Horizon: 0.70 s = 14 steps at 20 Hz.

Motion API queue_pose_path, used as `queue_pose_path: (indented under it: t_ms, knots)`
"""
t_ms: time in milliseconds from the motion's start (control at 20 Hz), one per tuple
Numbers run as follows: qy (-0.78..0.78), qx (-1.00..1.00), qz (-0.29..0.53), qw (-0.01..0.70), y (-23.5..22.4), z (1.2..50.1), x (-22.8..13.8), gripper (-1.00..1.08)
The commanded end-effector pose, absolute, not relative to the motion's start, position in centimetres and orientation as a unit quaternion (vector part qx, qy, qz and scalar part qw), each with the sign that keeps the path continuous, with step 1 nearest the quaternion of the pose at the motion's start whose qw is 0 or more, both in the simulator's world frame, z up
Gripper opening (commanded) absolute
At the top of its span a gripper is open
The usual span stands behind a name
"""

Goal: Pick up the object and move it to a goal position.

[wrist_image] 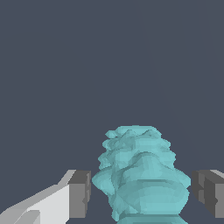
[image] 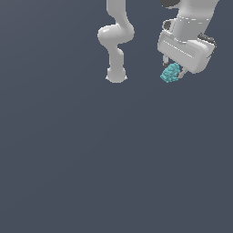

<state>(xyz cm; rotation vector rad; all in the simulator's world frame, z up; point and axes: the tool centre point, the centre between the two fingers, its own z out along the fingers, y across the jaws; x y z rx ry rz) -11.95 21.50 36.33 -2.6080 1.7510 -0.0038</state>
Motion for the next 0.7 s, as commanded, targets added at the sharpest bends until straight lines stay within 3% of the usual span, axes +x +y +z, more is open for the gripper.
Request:
queue_pose_path:
  t_ms: [0,650]
  knots:
    - [0.557,-0.830,0.000,0.000,22.3,38.0,-11.9,-1.00]
    - [0.557,-0.830,0.000,0.000,23.9,41.4,-11.5,-1.00]
